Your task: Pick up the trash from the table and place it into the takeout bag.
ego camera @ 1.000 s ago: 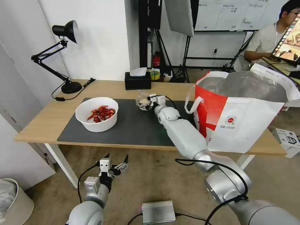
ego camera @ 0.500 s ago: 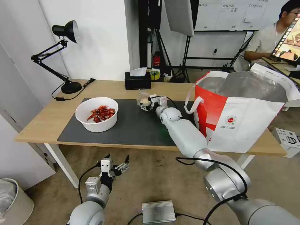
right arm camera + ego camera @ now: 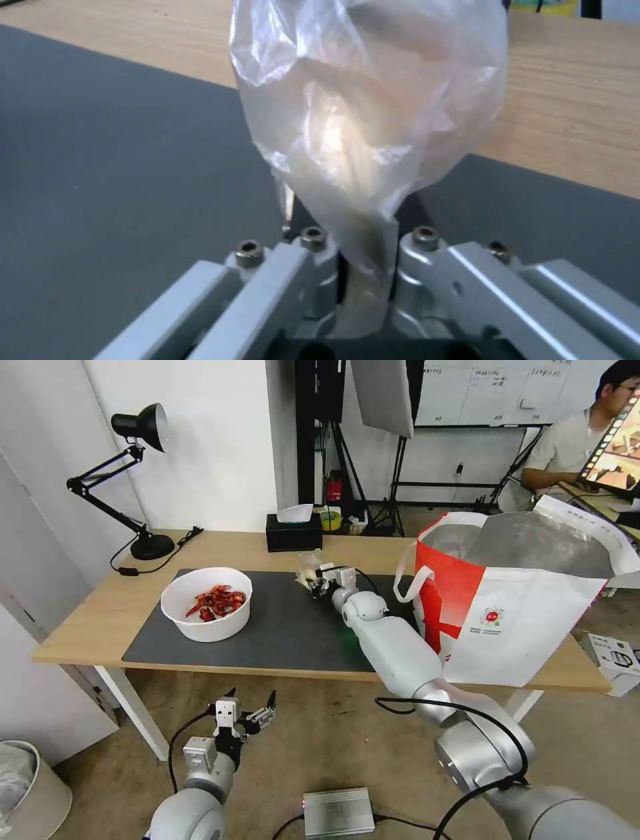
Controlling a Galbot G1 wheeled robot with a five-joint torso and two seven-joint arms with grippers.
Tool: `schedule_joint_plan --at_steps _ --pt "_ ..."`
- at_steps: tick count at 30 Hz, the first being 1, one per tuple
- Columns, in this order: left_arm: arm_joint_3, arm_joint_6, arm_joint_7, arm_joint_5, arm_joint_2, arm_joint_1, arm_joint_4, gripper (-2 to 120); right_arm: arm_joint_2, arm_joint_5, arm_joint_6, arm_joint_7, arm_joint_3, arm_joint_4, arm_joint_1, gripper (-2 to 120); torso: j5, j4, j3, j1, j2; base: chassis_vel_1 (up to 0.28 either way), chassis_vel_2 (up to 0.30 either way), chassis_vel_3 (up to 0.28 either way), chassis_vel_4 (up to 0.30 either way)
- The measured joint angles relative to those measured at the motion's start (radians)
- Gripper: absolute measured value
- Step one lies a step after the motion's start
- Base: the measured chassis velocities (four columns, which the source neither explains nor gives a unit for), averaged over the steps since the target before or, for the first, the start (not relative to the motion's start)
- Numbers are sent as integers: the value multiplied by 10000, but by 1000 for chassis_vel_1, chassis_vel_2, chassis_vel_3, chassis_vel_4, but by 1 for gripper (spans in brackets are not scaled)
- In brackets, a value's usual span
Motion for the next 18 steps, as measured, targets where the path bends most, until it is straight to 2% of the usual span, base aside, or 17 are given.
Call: schedule_joint_plan --at_steps 5,8,13,18 --pt "-68 0 -7 -40 32 8 -9 100 -173 5 -51 201 -57 490 -206 3 0 0 0 0 0 0 0 0 0" --pt "-150 -4 -138 -97 88 34 -42 100 -521 10 -206 604 -237 1432 -622 3 0 0 0 0 0 0 0 0 0" --pt "-159 -7 -159 -145 158 49 -66 100 -839 3 -250 840 -343 2195 -992 3 0 0 0 0 0 0 0 0 0" --pt "-140 -10 -165 -190 181 40 -137 100 -1430 -3 -267 1178 -496 3476 -1572 3 1 0 -1 0 0 0 0 0 0"
